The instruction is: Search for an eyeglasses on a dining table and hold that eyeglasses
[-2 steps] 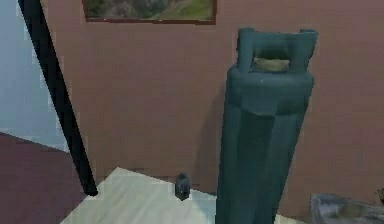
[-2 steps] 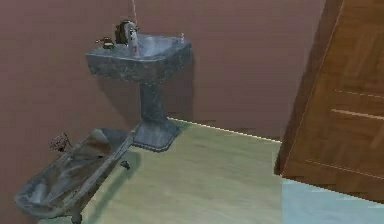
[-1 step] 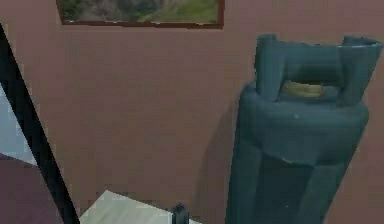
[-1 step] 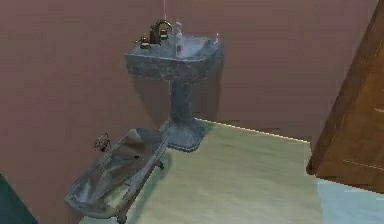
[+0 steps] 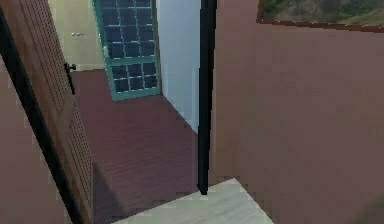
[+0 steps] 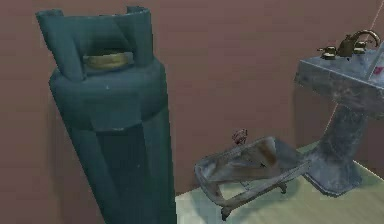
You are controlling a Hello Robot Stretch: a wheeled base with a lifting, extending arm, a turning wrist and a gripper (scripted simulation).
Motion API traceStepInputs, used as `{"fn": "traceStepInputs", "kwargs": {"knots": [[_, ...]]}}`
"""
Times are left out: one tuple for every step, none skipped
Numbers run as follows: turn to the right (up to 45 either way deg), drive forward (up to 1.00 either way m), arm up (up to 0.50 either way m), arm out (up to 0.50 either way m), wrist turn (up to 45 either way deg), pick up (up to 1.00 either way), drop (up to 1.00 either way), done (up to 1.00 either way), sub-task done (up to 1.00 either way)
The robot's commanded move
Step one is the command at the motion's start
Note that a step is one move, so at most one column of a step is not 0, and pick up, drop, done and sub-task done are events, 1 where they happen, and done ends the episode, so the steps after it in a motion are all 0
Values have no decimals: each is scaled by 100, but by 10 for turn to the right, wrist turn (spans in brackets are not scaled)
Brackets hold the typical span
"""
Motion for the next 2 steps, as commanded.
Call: {"fn": "traceStepInputs", "kwargs": {"knots": [[-120, 0, 0, 0, 0, 0, 0, 0, 0], [0, 15, 0, 0, 0, 0, 0, 0, 0]]}}
